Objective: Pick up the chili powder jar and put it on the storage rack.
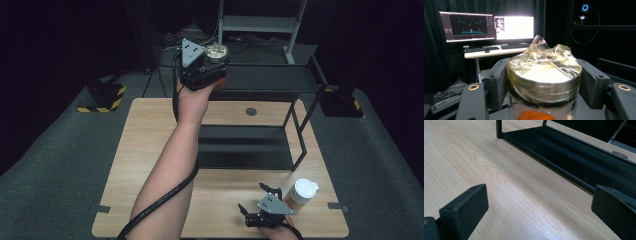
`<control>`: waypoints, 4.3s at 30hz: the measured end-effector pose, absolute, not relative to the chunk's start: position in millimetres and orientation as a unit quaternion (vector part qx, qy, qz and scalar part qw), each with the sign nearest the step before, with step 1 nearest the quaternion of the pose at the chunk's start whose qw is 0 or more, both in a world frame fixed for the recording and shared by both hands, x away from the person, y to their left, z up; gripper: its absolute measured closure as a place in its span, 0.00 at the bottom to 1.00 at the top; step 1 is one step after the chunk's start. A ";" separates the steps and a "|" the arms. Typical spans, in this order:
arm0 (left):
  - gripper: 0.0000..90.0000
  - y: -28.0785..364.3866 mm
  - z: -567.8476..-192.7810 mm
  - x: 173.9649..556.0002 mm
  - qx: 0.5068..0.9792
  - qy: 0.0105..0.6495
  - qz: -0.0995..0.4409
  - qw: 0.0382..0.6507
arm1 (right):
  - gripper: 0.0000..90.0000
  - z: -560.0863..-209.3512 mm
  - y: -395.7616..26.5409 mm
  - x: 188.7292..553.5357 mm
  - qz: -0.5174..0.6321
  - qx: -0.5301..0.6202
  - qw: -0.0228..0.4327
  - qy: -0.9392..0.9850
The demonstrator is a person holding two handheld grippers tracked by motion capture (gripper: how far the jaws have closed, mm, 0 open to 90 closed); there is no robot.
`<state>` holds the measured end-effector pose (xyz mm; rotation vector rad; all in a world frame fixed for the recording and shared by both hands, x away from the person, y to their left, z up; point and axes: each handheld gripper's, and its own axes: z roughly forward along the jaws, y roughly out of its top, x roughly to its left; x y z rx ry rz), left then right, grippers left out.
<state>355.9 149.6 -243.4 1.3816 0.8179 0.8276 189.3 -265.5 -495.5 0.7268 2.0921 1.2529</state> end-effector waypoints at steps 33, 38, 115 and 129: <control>0.00 141.0 -242.1 340.3 0.597 0.365 0.365 0.614 | 0.00 -495.6 -265.0 189.0 0.470 0.272 0.295 0.787; 0.00 143.1 -242.5 327.2 0.595 0.362 0.372 0.613 | 0.00 -495.4 -264.5 189.0 0.469 0.271 0.295 0.787; 0.00 201.2 -427.7 190.6 0.686 0.369 0.337 0.528 | 0.00 -496.0 -260.9 185.6 0.462 0.259 0.306 0.791; 0.00 210.6 -469.8 185.6 0.724 0.388 0.309 0.480 | 0.00 -497.7 -260.7 182.9 0.465 0.266 0.311 0.785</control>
